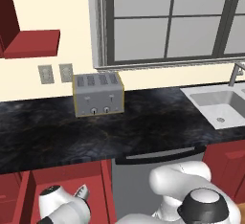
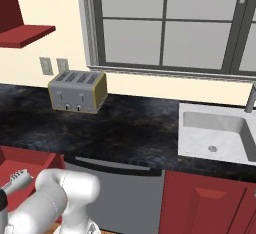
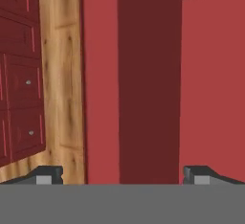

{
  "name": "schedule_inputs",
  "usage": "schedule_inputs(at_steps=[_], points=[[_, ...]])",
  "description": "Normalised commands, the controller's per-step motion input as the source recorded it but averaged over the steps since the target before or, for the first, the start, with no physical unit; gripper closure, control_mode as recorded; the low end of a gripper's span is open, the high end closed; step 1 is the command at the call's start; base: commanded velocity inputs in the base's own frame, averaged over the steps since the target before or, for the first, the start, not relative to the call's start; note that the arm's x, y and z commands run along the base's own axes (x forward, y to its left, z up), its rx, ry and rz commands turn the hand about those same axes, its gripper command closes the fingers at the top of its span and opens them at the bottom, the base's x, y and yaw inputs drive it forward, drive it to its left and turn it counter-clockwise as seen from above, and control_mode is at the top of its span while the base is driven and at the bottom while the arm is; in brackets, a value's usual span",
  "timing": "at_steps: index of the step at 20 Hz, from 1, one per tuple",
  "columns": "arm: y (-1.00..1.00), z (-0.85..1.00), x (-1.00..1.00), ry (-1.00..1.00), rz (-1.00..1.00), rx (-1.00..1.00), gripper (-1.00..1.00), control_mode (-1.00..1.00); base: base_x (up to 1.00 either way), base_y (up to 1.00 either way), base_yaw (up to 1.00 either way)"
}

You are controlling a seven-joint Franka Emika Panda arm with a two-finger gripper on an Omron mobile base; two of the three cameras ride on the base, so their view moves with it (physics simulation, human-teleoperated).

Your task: Take the tongs from the drawer on the left and place them on the dining counter next to the tray containing the hot dog.

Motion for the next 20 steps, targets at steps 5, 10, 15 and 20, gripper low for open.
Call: schedule_inputs(at_steps=[5,10,15,20], points=[[-0.19,0.44,0.07,-0.09,0.02,0.00,-1.00,-1.00,0.00,0.00,0.00],[-0.30,0.28,0.27,-0.06,0.03,0.00,-1.00,-1.00,0.00,0.00,0.00],[-0.29,0.19,0.14,-0.05,0.01,0.00,-1.00,-1.00,0.00,0.00,0.00],[-0.27,0.09,0.13,-0.02,0.08,0.00,-1.00,-1.00,0.00,0.00,0.00]])
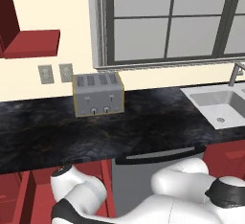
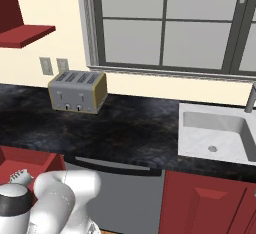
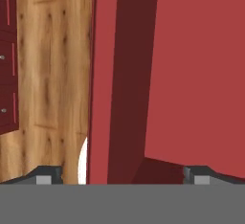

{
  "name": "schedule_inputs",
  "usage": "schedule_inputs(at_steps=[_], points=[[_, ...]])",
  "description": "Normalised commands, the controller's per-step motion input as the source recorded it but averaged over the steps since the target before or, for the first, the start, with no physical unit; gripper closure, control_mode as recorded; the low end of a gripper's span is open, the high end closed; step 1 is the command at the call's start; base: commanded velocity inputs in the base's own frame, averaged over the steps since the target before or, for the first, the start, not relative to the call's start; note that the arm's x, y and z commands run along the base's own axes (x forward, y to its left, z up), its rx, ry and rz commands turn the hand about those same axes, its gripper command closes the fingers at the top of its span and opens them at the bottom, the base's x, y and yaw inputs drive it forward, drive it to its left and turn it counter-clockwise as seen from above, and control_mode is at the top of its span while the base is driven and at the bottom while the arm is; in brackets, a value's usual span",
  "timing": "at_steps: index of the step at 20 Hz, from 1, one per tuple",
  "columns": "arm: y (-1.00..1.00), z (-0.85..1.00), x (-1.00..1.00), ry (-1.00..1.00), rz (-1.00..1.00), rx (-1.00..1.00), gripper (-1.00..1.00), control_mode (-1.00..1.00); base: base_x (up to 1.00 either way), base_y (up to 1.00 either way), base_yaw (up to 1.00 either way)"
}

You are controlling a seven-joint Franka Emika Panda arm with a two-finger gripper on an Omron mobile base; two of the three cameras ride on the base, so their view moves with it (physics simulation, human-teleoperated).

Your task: Take the tongs from the drawer on the left and place them on the dining counter next to the tray containing the hot dog.

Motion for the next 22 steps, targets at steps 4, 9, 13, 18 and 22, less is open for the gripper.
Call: schedule_inputs(at_steps=[4,9,13,18,22], points=[[-0.28,0.01,0.19,0.00,0.16,0.00,-1.00,-1.00,0.00,0.00,0.00],[-0.18,0.00,0.17,0.00,0.16,0.00,-1.00,-1.00,0.00,0.00,0.00],[-0.09,0.00,0.23,0.00,0.13,0.00,-1.00,-1.00,0.00,0.00,0.00],[-0.01,0.00,0.08,-0.06,0.03,0.00,-1.00,-1.00,0.00,0.00,0.00],[0.00,0.00,0.17,-0.02,0.05,0.00,-1.00,-1.00,0.00,0.00,0.00]])
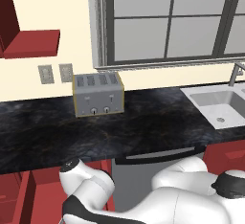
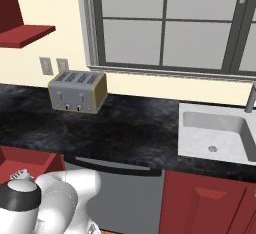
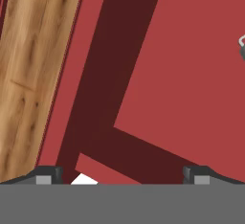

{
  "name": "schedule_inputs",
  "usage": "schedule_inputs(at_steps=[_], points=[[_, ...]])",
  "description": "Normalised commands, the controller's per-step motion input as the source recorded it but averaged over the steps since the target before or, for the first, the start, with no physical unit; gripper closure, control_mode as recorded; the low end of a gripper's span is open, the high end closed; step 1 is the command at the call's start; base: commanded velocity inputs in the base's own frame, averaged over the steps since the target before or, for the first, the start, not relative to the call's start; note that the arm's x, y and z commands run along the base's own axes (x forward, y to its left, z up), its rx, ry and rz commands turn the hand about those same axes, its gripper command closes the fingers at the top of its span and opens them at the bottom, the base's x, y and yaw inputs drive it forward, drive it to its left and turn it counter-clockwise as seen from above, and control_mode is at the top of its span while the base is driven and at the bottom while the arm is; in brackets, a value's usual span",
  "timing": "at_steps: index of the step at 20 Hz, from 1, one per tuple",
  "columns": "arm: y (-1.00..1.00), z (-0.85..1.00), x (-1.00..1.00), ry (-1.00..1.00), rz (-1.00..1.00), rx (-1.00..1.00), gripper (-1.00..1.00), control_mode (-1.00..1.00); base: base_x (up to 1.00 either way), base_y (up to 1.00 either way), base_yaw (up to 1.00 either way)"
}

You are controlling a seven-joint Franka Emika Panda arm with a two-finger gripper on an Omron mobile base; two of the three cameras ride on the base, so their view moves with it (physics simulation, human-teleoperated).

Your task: Take the tongs from the drawer on the left and place them on the dining counter next to the tray containing the hot dog.

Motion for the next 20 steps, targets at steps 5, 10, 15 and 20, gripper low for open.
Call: schedule_inputs(at_steps=[5,10,15,20], points=[[-0.01,0.00,0.26,-0.02,0.10,0.00,-1.00,-1.00,0.00,0.00,0.00],[0.00,0.00,0.34,0.00,0.14,0.00,-1.00,-1.00,0.00,0.00,0.00],[0.00,-0.01,0.30,0.00,0.14,0.00,-1.00,-1.00,0.00,0.00,0.00],[0.00,-0.13,0.20,-0.01,0.14,0.00,-1.00,-1.00,0.00,0.00,0.00]])
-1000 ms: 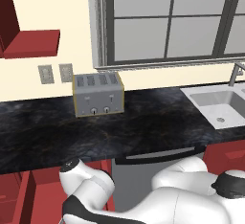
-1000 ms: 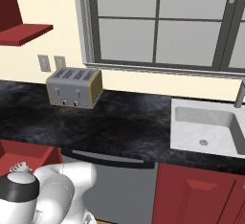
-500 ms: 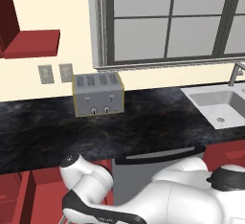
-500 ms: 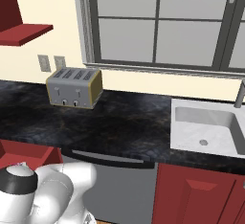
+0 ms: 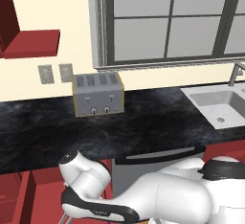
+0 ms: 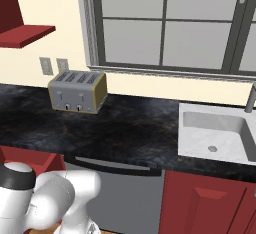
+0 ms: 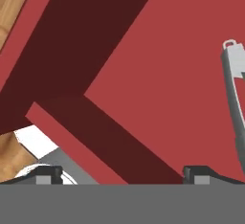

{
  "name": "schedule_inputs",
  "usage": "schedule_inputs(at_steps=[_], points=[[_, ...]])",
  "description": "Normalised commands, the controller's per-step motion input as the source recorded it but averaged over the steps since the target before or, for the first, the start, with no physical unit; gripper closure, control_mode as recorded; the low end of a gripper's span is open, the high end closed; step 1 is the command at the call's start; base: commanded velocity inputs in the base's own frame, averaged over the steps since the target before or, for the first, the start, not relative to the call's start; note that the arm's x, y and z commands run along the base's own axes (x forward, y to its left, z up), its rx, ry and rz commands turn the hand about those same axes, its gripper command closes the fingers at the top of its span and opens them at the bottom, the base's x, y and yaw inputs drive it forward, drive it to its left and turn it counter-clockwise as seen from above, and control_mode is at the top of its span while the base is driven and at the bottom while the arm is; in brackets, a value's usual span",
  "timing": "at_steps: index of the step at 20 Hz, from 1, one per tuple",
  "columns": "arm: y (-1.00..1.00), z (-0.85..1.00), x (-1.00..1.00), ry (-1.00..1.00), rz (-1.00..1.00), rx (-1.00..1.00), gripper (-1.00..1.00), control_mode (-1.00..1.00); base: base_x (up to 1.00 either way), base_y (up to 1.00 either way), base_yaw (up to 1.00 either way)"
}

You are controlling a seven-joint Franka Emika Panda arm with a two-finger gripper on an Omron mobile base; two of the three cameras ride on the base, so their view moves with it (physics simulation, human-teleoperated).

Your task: Take the tongs from the drawer on the left and place them on the dining counter next to the tray containing the hot dog.

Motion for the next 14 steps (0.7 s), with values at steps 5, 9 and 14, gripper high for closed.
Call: schedule_inputs(at_steps=[5,9,14], points=[[0.00,-0.11,0.13,-0.01,0.11,0.00,-1.00,-1.00,0.00,0.00,0.00],[0.00,-0.14,0.11,-0.07,0.06,0.00,-1.00,-1.00,0.00,0.00,0.00],[0.03,-0.12,0.13,-0.04,0.00,0.00,-1.00,-1.00,0.00,0.00,0.00]])
